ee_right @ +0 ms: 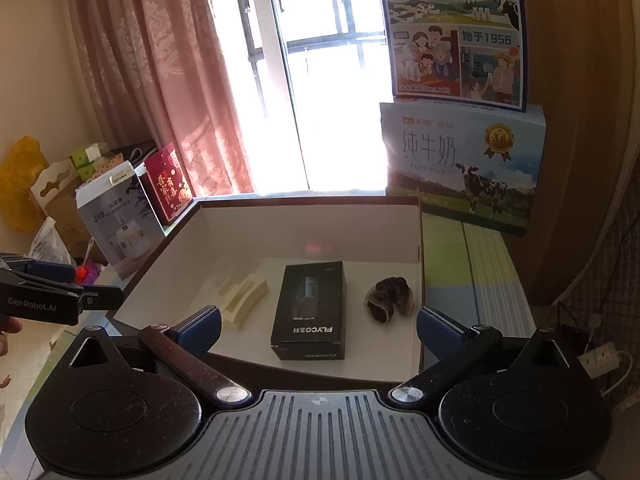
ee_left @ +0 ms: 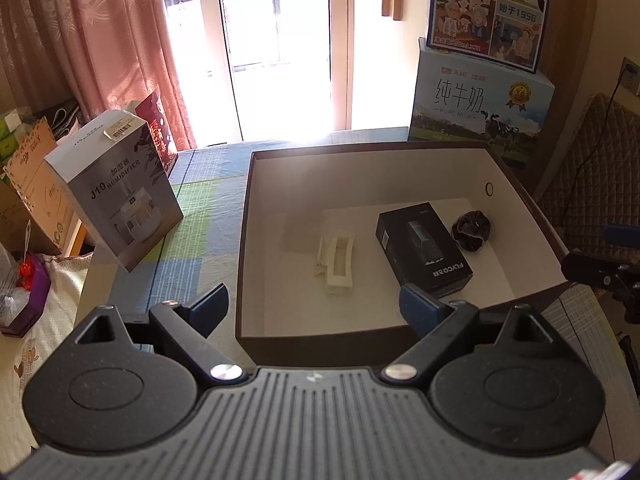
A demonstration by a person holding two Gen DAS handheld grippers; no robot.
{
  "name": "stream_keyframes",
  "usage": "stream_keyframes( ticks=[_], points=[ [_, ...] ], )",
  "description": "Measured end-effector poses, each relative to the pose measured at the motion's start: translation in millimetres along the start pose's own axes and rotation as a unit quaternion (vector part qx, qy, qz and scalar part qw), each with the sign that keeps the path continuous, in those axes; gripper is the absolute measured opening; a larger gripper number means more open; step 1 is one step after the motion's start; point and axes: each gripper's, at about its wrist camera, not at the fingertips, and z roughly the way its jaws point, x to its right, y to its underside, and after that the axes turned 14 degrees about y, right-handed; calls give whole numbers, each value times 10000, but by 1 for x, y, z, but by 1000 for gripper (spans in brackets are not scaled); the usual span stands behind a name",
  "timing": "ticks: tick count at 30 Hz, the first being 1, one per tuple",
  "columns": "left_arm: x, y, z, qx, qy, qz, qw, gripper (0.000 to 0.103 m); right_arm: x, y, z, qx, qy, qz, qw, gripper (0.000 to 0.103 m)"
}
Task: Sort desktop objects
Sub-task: 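Withdraw both tools from the box back over the table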
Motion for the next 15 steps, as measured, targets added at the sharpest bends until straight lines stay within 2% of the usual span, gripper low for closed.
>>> stream_keyframes(
  ticks=[15],
  points=[
    [19, 45, -45, -51, 101, 24, 9999, 91, -15, 34, -54, -74, -78, 12, 9999, 101]
  ],
)
